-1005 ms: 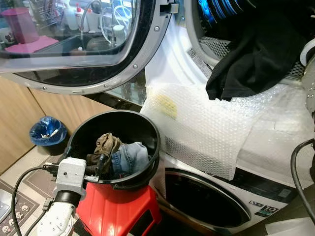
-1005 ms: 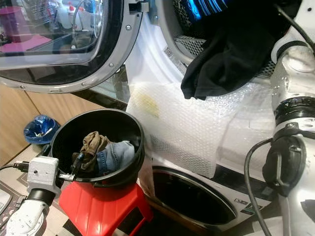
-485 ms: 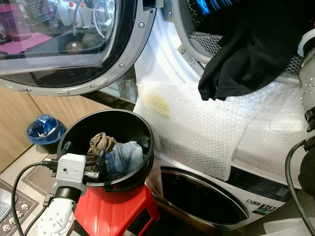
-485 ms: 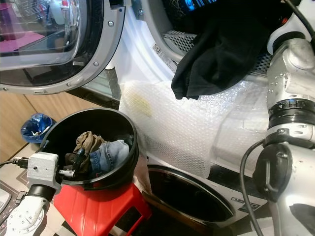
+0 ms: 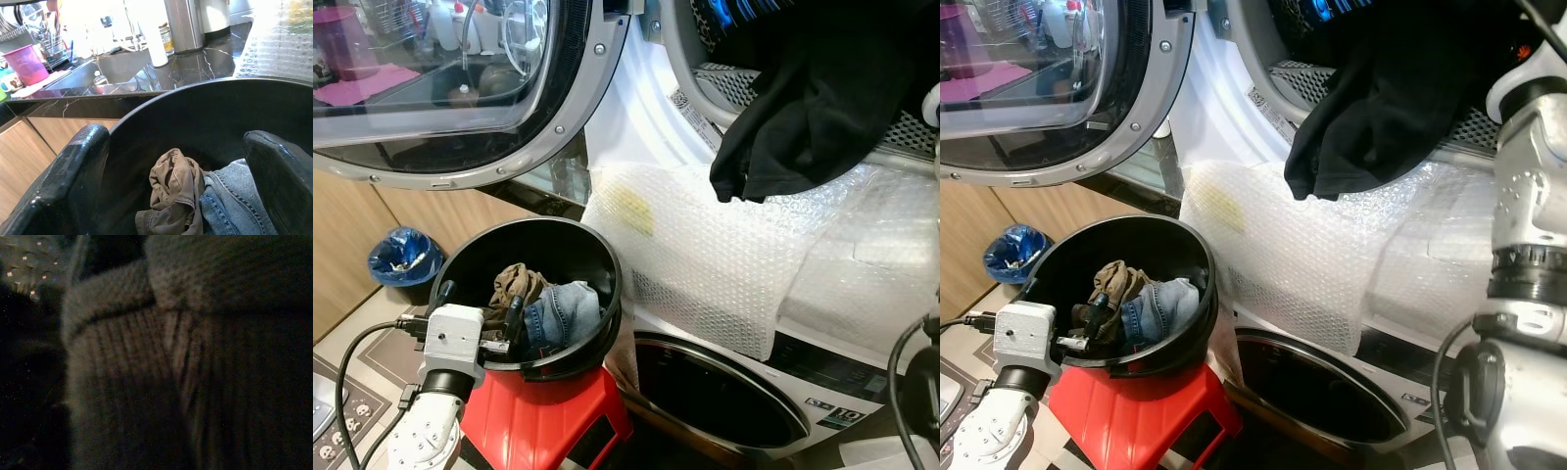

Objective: Clothes washing

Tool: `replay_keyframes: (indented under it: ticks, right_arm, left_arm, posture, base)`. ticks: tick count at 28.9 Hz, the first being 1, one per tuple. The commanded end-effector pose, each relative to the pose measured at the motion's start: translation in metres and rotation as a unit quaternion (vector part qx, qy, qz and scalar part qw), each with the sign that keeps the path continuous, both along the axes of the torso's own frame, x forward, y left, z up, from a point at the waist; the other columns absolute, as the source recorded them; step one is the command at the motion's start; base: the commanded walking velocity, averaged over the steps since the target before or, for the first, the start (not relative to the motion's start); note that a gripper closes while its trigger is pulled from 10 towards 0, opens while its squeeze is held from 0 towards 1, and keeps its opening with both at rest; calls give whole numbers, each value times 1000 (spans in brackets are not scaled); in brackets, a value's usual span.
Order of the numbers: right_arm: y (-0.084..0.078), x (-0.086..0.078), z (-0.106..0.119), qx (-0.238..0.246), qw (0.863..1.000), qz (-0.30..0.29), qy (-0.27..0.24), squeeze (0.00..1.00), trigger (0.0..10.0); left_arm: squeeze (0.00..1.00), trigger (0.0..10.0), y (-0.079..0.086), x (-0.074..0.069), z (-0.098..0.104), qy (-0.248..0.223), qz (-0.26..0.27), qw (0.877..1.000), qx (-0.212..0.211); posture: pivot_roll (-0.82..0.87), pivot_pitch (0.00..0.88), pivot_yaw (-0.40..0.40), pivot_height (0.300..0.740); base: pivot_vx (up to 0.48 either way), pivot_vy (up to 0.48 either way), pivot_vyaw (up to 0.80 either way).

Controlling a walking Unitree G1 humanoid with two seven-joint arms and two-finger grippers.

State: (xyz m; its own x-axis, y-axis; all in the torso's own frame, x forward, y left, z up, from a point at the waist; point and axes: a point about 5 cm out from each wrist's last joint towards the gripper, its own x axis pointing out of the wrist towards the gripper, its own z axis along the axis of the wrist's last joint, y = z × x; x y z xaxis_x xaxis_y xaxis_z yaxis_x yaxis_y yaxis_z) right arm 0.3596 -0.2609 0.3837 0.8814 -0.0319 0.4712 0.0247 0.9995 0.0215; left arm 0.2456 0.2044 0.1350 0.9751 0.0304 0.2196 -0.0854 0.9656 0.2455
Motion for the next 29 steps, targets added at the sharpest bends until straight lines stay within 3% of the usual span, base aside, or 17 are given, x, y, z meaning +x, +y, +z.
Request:
replay_keyframes:
  ticks: [1, 7, 9, 13, 16, 20, 23, 25, 28, 29]
  right_arm:
    - [-2, -11, 8, -2, 1000, 7, -15, 0, 10000]
    - [2, -33, 12, -14, 998, 38, -40, 0, 10000]
    - [3, -48, 19, 3, 994, 82, -79, 0, 10000]
    - [7, -62, 20, 11, 985, 138, -100, 0, 10000]
    - [10, -71, 20, 19, 976, 183, -119, 0, 10000]
    - [11, -76, 18, -10, 976, 179, -122, 0, 10000]
    - [12, -81, 16, -2, 970, 206, -127, 0, 10000]
    - [20, -90, 14, -10, 954, 267, -138, 0, 10000]
    - [41, -107, 3, -49, 917, 373, -131, 0, 10000]
    - [41, -107, 3, -49, 917, 373, -131, 0, 10000]
  left_arm:
    - [0, 10000, 1, -1, -3, 10, 2, 1000, -2]
    - [0, 10000, 0, 0, -3, 9, 2, 1000, -4]
    - [0, 10000, -1, 0, -4, 9, -2, 1000, -6]
    - [0, 10000, -2, -1, -4, 10, -2, 1000, -7]
    - [0, 10000, -2, -1, -5, 11, -3, 1000, -7]
    - [0, 10000, -3, 0, -5, 12, -6, 1000, -8]
    - [0, 10000, -4, 0, -5, 12, -8, 1000, -9]
    - [0, 10000, -4, 0, -5, 12, -10, 1000, -9]
    - [0, 10000, -4, 0, -5, 13, -12, 1000, -9]
    - [0, 10000, -4, 0, -5, 13, -12, 1000, -9]
  posture:
    - [53, 142, 9, 740]
    - [43, 143, 11, 740]
    - [41, 145, 11, 740]
    - [41, 147, 11, 740]
    - [41, 147, 11, 740]
    - [37, 148, 13, 740]
    - [37, 148, 14, 740]
    - [37, 148, 14, 740]
    - [37, 148, 13, 740]
    - [37, 148, 13, 740]
  base:
    - [0, 0, 0]
    - [0, 0, 0]
    - [0, 0, 0]
    - [0, 0, 0]
    - [0, 0, 0]
    - [0, 0, 0]
    - [0, 0, 0]
    - [0, 0, 0]
    - [0, 0, 0]
    - [0, 0, 0]
